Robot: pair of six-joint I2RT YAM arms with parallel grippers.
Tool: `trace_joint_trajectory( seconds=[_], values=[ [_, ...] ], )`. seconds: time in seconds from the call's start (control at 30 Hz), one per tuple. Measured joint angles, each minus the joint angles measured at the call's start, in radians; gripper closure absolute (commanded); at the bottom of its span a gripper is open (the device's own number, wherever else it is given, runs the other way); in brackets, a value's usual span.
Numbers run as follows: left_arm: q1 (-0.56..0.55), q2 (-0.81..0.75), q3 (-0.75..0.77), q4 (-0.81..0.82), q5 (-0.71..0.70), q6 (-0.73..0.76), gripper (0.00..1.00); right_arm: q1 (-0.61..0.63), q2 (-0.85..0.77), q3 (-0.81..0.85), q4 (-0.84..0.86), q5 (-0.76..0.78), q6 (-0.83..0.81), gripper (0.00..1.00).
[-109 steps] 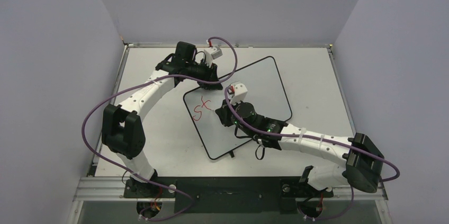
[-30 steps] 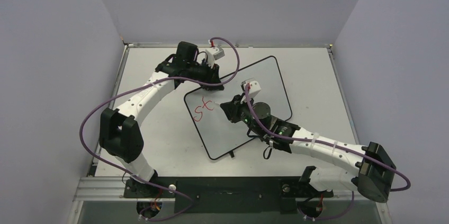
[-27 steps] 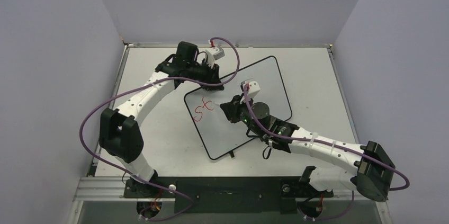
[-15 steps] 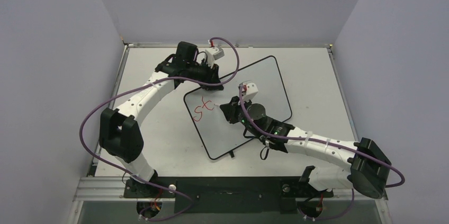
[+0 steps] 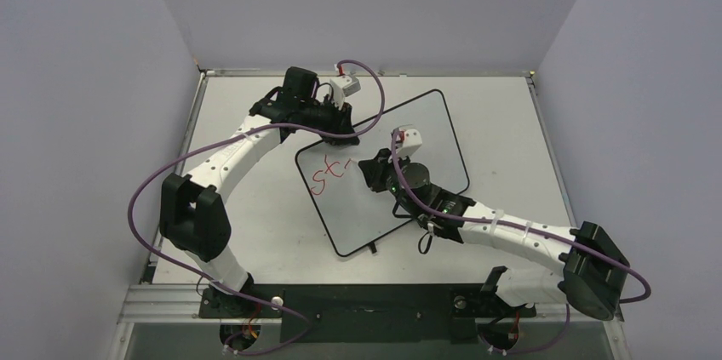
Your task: Write a sentence on the whiteboard
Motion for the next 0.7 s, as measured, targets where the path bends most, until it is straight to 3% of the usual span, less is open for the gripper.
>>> trace_joint_trajectory(
  seconds=[0.7],
  values=[
    [0.000, 0.000, 0.000, -0.007, -0.012, -0.008, 1.00, 0.032, 0.051, 0.065, 0.005, 0.007, -0.038, 1.00]
  ],
)
